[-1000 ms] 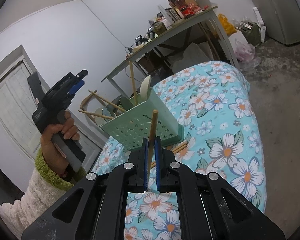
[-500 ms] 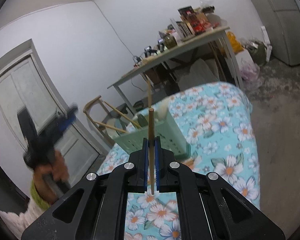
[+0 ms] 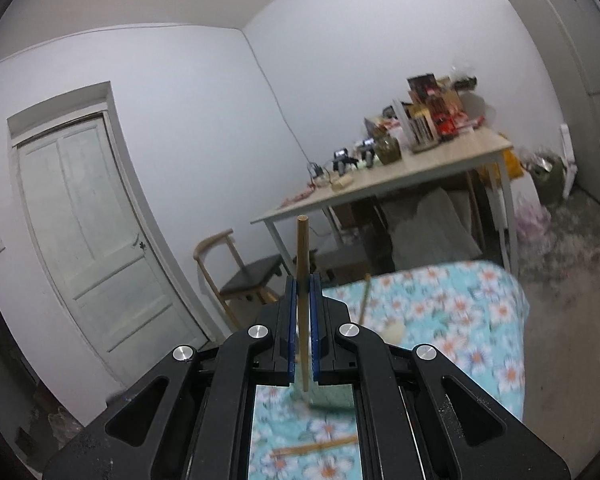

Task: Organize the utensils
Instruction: 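Lower the chopstick into the green holder and open the right tool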

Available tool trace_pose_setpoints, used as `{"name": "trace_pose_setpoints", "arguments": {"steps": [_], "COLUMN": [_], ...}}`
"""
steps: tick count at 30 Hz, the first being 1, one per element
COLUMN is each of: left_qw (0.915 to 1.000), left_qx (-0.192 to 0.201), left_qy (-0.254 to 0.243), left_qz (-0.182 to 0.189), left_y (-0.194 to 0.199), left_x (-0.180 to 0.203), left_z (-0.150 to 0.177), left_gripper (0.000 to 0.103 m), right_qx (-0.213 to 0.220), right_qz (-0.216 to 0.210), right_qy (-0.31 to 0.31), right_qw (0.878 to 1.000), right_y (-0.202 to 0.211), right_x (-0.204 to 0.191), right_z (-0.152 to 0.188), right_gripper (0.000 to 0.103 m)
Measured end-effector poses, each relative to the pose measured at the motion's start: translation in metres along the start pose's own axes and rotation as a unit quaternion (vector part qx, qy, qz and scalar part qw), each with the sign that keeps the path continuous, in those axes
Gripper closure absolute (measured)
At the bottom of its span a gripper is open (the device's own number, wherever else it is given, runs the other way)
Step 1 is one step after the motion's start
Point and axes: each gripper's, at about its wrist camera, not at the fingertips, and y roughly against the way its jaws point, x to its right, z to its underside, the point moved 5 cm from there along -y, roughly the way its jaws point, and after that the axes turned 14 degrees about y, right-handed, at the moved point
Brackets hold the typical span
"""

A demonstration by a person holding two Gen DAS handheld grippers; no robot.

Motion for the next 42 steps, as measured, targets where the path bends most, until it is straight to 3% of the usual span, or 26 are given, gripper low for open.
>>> {"name": "trace_pose_setpoints", "arguments": {"steps": [9,15,27,35,42], "left_qw": [0.9991,0.9995,0.9995,0.9995,0.9996], "left_qx": [-0.032,-0.030,-0.031,-0.029,-0.027], "left_qy": [-0.023,-0.009,0.009,0.010,0.007], "left_qz": [0.016,0.011,0.004,0.002,0.002], "left_y": [-0.007,-0.009,-0.009,-0.008,-0.007], "left_x": [0.001,-0.011,-0.025,-0.028,-0.028], "left_z": [0.028,0.019,0.015,0.014,0.013], "left_gripper": [0.043,0.042,0.041,0.040,0.038], "right_qx": [-0.017,-0.057,-0.144,-0.128,-0.082], "right_qz": [0.044,0.065,0.055,0.067,0.087], "right_qy": [0.044,0.082,0.123,0.121,0.094], "right_qw": [0.998,0.993,0.980,0.982,0.988], "right_y": [-0.058,-0.099,-0.143,-0.130,-0.092], "right_x": [-0.002,-0.006,-0.026,-0.025,-0.012], "right_z": [-0.019,0.004,0.048,0.038,0.026], "right_gripper": [0.099,0.099,0.097,0.074,0.071]}}
